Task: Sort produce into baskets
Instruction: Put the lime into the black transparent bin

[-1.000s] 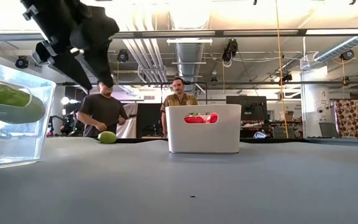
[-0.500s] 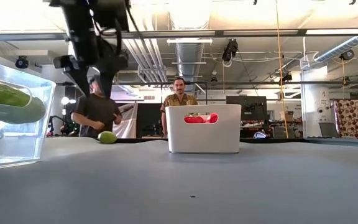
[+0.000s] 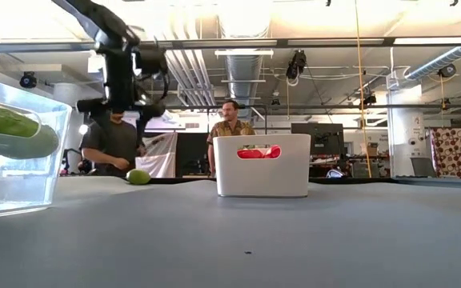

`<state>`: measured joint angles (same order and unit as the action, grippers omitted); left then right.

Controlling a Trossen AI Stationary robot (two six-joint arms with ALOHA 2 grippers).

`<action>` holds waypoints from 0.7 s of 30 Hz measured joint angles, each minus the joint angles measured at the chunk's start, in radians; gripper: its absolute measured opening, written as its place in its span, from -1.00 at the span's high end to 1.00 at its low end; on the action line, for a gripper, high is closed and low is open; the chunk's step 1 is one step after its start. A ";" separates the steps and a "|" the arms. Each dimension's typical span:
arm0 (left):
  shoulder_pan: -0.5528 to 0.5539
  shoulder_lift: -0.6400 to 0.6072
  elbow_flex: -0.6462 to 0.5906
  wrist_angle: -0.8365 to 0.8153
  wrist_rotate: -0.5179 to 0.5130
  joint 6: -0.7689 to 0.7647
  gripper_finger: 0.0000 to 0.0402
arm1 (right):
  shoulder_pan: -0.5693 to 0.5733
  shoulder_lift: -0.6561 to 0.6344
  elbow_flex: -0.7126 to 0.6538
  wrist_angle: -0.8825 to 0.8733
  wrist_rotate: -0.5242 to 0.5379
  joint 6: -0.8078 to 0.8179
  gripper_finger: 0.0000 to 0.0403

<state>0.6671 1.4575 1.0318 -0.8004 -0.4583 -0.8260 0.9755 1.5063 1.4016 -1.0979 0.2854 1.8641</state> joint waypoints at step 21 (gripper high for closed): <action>0.206 0.331 0.152 0.110 0.178 0.129 -0.56 | -0.402 -0.028 0.227 -0.291 0.057 -0.804 -0.82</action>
<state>0.8731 1.7888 1.1839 -0.6907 -0.2802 -0.6969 0.5732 1.4778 1.6291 -1.3884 0.3419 1.0599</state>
